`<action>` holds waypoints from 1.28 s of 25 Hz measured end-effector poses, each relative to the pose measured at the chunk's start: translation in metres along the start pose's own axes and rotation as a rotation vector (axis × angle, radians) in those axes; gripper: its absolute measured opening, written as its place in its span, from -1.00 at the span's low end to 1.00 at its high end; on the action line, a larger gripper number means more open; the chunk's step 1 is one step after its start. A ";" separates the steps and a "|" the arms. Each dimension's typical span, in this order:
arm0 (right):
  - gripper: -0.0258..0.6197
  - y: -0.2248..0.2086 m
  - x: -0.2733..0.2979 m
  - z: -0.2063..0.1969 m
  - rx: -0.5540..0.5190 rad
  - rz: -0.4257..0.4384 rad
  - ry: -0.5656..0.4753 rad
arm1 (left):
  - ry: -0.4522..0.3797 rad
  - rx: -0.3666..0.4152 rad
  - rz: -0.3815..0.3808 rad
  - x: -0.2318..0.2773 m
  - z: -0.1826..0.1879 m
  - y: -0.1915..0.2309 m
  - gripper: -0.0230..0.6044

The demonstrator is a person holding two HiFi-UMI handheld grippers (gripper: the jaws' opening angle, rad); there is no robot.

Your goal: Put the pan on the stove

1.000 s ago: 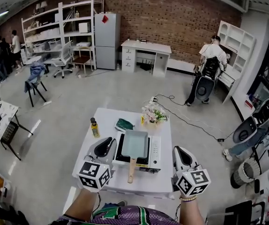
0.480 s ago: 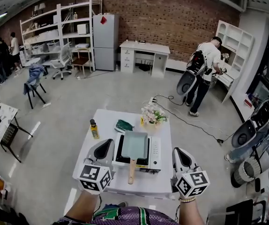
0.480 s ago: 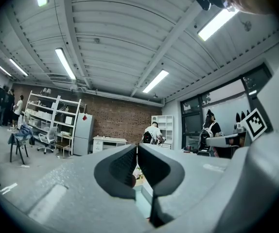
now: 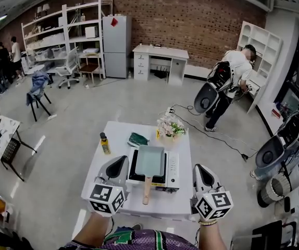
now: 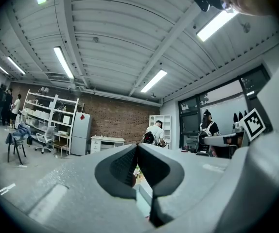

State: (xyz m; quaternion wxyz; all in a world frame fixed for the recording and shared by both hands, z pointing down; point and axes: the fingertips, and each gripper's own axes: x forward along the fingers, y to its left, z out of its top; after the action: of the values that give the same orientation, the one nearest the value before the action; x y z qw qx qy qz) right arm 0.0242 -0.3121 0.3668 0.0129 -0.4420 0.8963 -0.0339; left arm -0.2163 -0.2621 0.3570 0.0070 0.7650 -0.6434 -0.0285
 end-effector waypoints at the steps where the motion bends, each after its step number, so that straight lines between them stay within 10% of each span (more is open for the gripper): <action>1: -0.92 0.000 0.000 -0.001 0.002 -0.002 -0.001 | 0.002 0.000 -0.002 0.000 -0.001 0.000 -0.87; 32: -0.92 -0.001 -0.001 -0.006 0.003 -0.001 0.022 | 0.023 -0.034 -0.022 0.004 -0.006 -0.004 -0.87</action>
State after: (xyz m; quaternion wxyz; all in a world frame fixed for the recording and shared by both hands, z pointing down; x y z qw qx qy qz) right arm 0.0249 -0.3117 0.3729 0.0039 -0.4419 0.8962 -0.0401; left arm -0.2110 -0.2659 0.3628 0.0272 0.7719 -0.6344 -0.0309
